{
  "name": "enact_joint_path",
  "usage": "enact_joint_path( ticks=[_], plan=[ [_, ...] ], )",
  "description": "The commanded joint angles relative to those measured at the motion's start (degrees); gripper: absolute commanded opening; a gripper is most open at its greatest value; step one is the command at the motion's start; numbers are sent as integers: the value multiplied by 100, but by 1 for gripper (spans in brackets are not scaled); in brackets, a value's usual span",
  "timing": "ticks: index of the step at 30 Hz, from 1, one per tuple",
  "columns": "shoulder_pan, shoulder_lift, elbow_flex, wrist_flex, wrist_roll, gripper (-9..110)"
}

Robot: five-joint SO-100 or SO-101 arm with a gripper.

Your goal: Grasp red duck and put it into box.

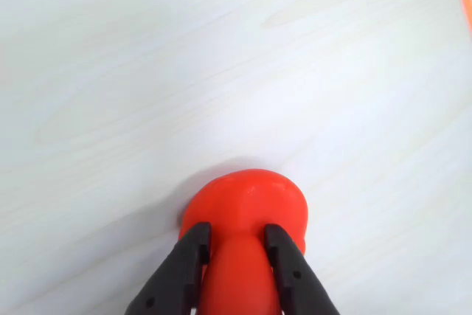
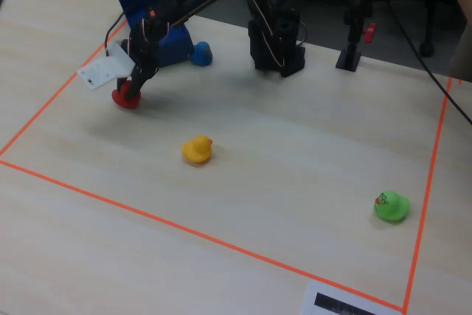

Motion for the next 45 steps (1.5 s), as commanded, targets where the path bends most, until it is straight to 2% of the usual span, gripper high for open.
enact_joint_path(
  ticks=[1, 8, 13, 20, 33, 39, 45],
  plan=[
    [-44, 765, -466, 97, 264, 0],
    [369, 1934, -624, 984, 475, 0],
    [1521, 2698, -668, 1934, 185, 0],
    [3023, 2786, -914, 2619, -246, 0],
    [3938, 2795, -448, 2892, -457, 0],
    [4254, 2813, 185, 2215, -809, 0],
    [4236, 2707, 114, 2118, -773, 0]
  ],
)
